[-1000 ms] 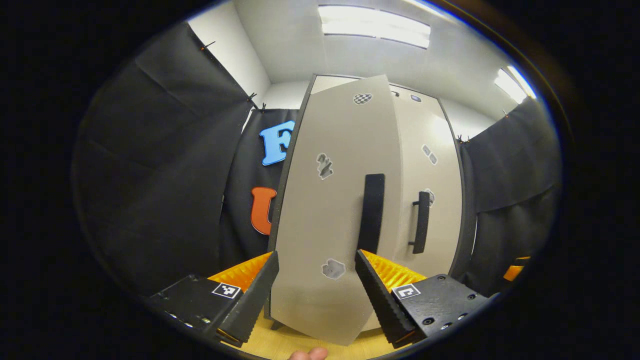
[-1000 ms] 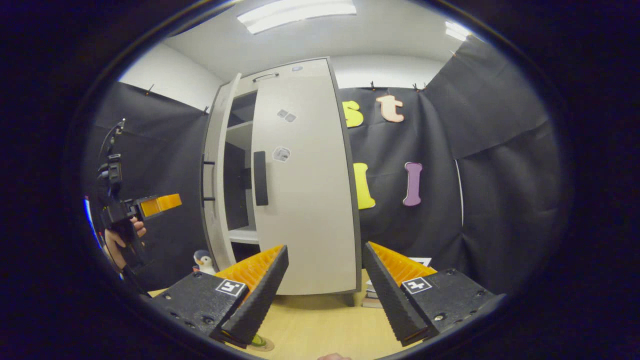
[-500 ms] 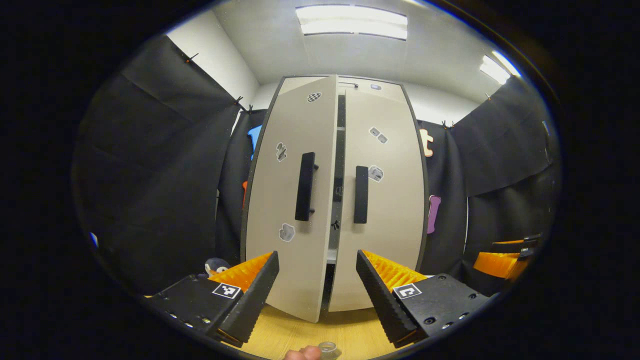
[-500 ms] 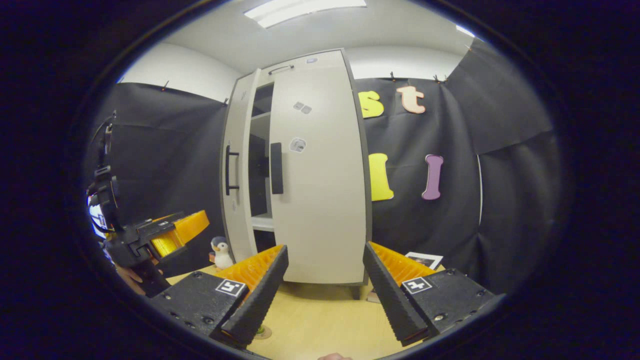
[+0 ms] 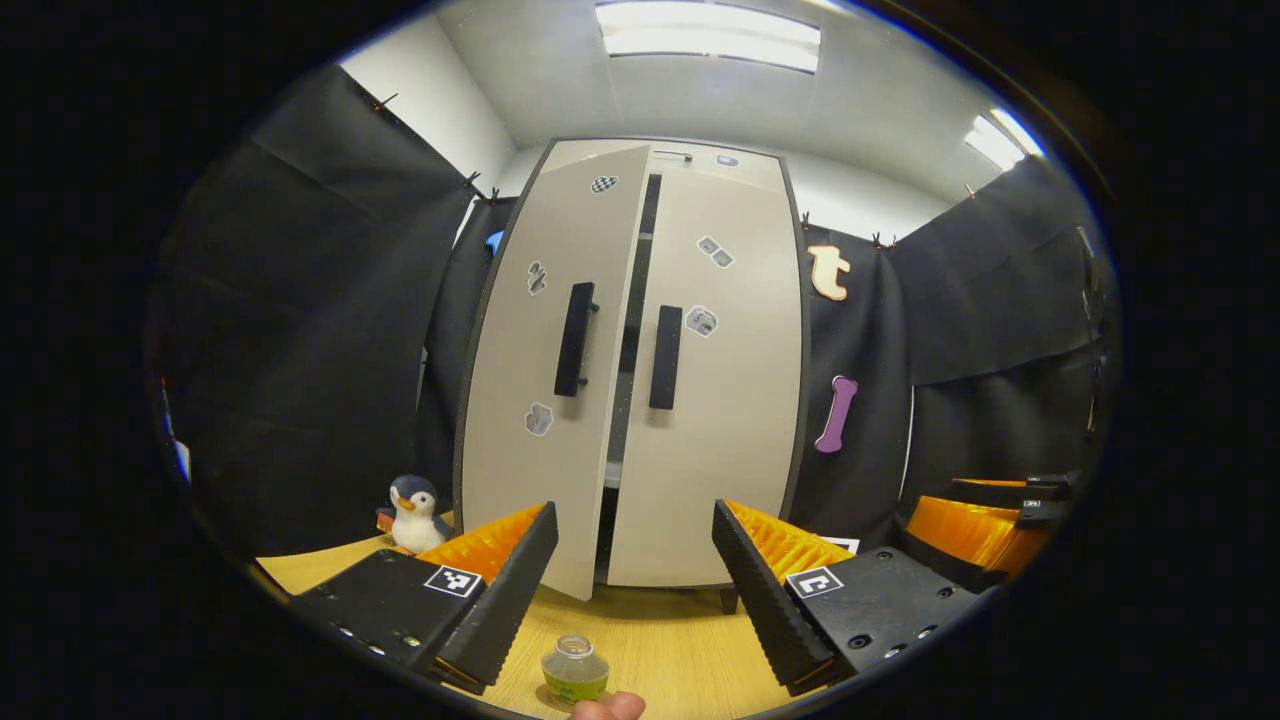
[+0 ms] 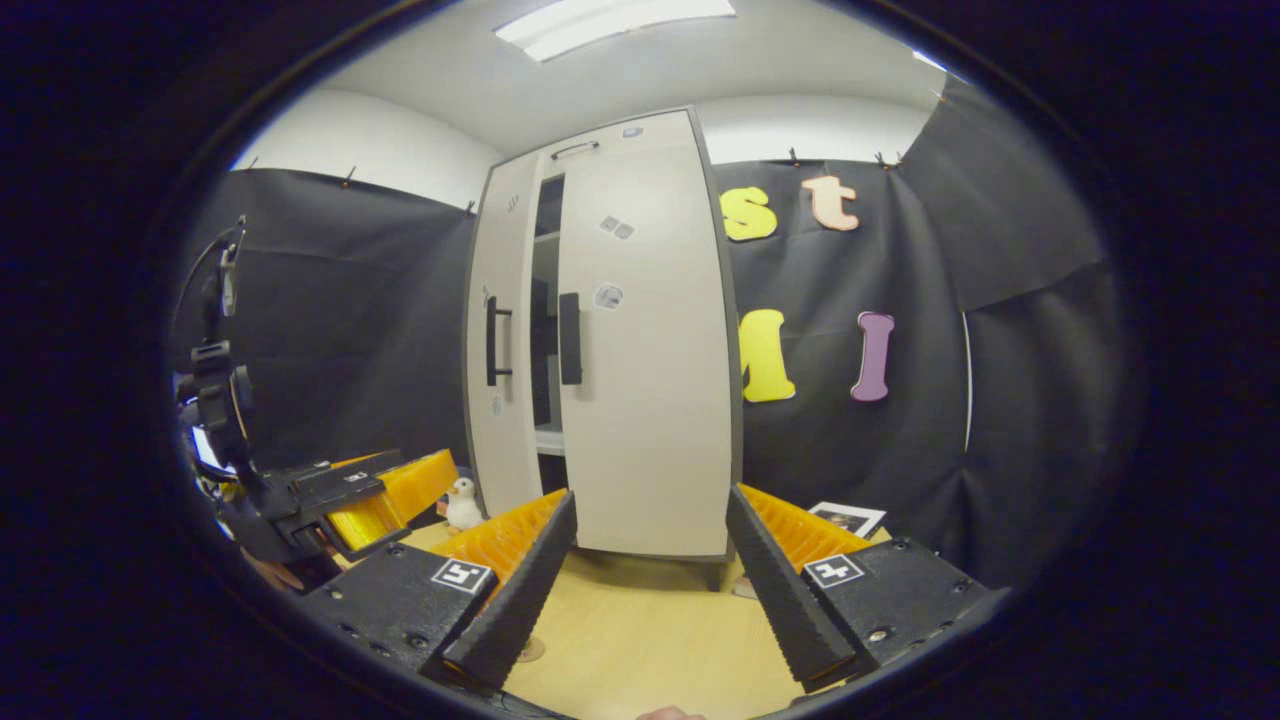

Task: Grasp the bottle in the cabinet with the left hand and place it on the coaster, then close the right door with the right hand and the left door with the left hand.

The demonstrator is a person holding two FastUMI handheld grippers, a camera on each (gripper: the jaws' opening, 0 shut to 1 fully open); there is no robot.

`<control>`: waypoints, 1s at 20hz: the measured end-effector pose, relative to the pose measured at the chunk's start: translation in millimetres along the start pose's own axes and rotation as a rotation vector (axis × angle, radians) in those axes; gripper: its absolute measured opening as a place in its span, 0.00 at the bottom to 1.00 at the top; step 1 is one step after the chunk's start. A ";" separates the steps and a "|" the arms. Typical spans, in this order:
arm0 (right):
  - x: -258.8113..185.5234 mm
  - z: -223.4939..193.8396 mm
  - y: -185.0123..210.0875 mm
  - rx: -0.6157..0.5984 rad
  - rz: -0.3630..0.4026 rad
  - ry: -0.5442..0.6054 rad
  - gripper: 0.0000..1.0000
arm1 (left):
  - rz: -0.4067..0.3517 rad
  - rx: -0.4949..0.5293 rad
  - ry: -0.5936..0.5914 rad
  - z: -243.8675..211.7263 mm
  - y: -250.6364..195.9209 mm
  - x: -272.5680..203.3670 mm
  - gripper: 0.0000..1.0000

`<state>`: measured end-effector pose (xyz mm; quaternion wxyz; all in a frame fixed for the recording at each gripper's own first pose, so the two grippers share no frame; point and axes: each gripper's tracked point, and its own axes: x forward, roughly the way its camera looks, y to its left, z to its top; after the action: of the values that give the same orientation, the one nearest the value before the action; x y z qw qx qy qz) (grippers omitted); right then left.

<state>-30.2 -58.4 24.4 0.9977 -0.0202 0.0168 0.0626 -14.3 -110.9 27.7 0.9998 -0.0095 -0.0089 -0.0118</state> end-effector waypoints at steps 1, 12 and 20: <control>-2.5 -1.6 -3.0 0.001 0.001 0.001 0.99 | 0.001 -0.002 -0.005 0.3 -2.5 -2.1 0.95; -15.7 10.4 -18.7 0.000 0.007 -0.020 0.98 | -0.020 0.042 -0.040 5.9 -28.4 -6.0 0.94; -14.9 8.6 -28.5 0.009 0.012 -0.011 0.99 | -0.049 0.070 -0.054 7.6 -46.1 2.9 0.94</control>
<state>-41.2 -88.1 34.6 0.9975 -0.0154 0.0115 0.0686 -12.7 -156.8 36.3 0.9984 0.0255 -0.0363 -0.0358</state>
